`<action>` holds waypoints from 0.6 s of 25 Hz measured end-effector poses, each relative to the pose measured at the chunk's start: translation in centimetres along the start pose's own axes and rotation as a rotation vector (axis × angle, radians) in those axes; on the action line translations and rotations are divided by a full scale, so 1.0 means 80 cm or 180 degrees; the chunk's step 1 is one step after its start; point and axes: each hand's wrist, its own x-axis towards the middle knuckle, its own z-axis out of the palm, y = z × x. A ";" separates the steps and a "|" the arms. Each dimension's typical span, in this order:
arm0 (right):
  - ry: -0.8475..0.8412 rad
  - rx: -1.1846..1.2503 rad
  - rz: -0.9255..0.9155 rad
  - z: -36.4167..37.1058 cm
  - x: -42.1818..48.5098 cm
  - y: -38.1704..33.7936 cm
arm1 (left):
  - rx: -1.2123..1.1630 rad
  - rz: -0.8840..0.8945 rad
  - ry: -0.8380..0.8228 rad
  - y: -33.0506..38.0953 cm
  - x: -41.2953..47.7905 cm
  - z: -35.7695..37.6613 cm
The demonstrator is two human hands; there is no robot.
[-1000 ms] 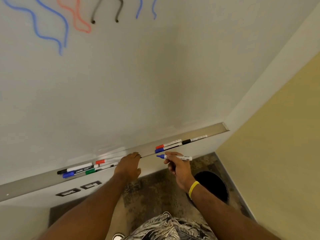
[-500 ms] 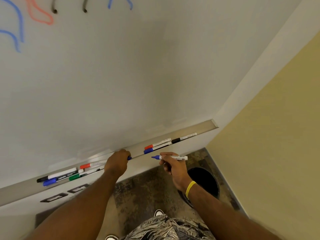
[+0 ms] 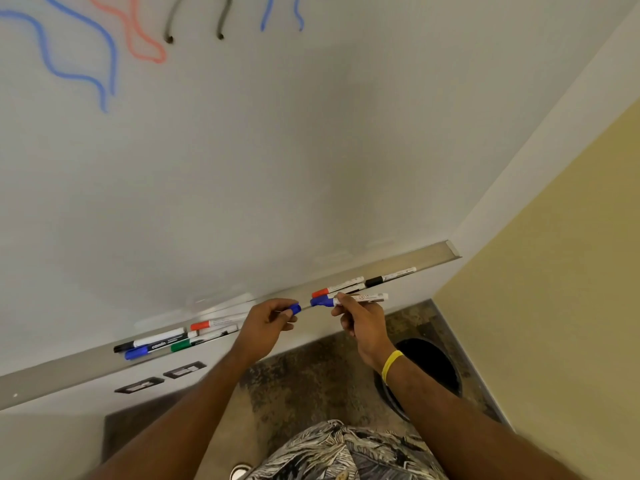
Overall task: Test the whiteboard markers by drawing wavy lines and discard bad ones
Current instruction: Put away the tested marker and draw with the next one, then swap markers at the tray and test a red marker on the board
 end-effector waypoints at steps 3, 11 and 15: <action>-0.0146 -0.0155 -0.0081 0.016 -0.004 0.005 | 0.0116 0.0044 -0.0019 0.003 -0.015 0.003; -0.0311 -0.0289 -0.0106 0.032 -0.014 0.014 | 0.0192 0.0186 0.0091 0.018 -0.032 0.007; -0.0451 0.0075 0.0009 0.028 -0.015 0.012 | 0.0061 0.0225 0.0144 0.030 -0.034 0.008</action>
